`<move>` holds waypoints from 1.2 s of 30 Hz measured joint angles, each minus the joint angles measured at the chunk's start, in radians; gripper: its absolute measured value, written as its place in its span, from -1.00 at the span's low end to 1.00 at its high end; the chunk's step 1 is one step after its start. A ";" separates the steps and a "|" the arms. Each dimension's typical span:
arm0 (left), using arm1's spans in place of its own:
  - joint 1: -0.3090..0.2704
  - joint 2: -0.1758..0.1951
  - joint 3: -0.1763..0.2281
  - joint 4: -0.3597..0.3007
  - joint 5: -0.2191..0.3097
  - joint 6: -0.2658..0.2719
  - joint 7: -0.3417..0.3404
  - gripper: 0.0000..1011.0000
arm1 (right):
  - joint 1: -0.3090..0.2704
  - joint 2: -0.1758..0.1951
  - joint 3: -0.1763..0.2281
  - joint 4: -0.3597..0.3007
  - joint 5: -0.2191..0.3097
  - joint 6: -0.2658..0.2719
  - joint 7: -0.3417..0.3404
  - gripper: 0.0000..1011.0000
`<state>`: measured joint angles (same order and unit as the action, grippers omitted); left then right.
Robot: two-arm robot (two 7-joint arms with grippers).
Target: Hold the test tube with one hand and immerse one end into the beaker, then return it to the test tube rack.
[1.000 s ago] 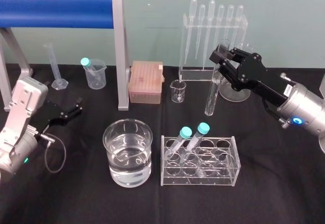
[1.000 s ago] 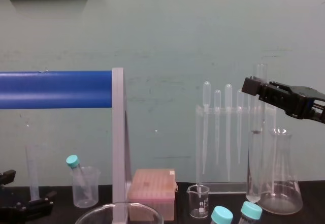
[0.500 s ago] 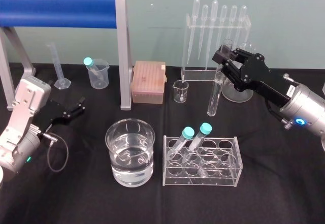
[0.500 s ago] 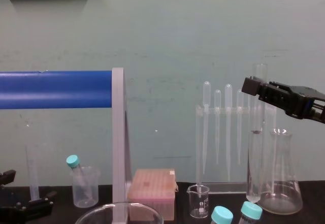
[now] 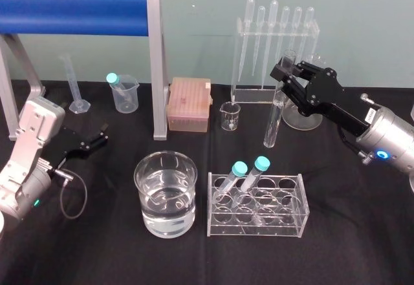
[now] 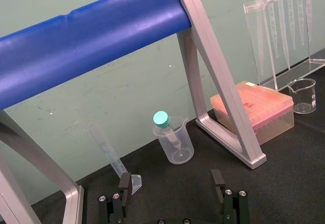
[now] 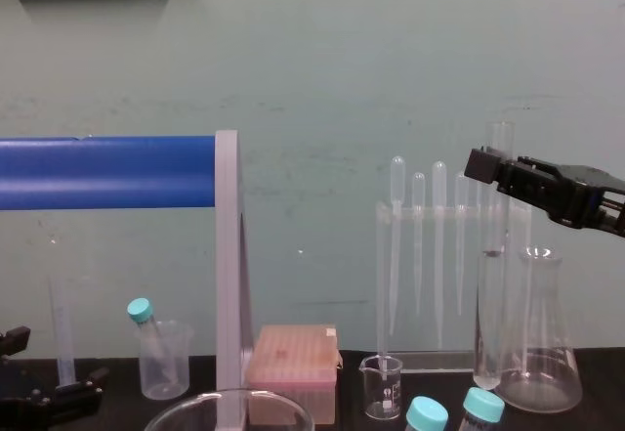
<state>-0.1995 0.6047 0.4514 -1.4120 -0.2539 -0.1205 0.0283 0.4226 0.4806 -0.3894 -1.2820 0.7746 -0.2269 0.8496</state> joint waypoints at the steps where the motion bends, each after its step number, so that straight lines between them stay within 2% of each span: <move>1: 0.000 0.000 0.000 0.000 0.000 0.000 0.000 0.98 | 0.000 0.000 0.000 0.000 0.000 0.000 0.000 -0.55; 36: 0.000 0.000 0.000 0.000 0.000 0.000 0.000 0.98 | 0.000 0.000 0.000 0.000 0.000 0.000 0.000 -0.55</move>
<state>-0.1995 0.6047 0.4514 -1.4120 -0.2539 -0.1206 0.0283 0.4226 0.4806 -0.3894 -1.2820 0.7746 -0.2271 0.8496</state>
